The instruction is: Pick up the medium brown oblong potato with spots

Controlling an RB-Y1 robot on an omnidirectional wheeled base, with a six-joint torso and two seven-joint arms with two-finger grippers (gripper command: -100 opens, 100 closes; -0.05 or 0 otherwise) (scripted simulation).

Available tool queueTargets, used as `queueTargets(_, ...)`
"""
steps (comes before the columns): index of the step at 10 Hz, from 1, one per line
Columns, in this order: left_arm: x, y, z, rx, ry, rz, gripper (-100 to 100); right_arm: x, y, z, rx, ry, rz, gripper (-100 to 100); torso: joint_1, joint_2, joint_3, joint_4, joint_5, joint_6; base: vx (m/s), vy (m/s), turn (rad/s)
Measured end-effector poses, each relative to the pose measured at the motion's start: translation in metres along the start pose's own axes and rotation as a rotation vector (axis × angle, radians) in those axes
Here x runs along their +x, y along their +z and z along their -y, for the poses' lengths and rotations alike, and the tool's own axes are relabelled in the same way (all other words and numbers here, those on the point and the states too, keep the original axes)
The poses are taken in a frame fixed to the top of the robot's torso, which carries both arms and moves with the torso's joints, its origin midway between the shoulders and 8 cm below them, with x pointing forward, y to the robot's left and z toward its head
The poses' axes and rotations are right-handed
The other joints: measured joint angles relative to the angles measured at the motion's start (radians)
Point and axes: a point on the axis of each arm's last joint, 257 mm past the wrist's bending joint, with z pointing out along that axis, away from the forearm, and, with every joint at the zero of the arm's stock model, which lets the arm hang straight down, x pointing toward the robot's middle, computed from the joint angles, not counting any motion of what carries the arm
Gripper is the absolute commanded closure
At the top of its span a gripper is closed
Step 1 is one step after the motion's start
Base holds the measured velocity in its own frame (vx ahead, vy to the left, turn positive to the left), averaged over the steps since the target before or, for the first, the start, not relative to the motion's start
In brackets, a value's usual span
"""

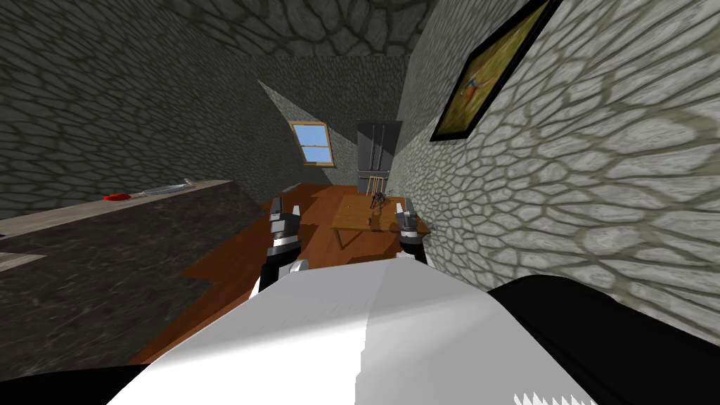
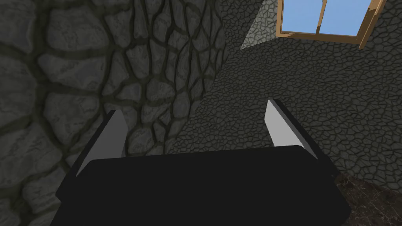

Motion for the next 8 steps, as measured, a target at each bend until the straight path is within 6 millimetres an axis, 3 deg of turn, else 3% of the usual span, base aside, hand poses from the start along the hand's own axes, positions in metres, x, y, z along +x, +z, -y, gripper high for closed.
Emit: queueTargets(8,0.0,0.0,0.0,0.0,0.0,0.0,0,0.022,-0.003,0.027,-0.002,-0.352,-0.159,-100,-0.002,0.0,0.0,0.0,-0.001,0.0,0.002,-0.028,0.081)
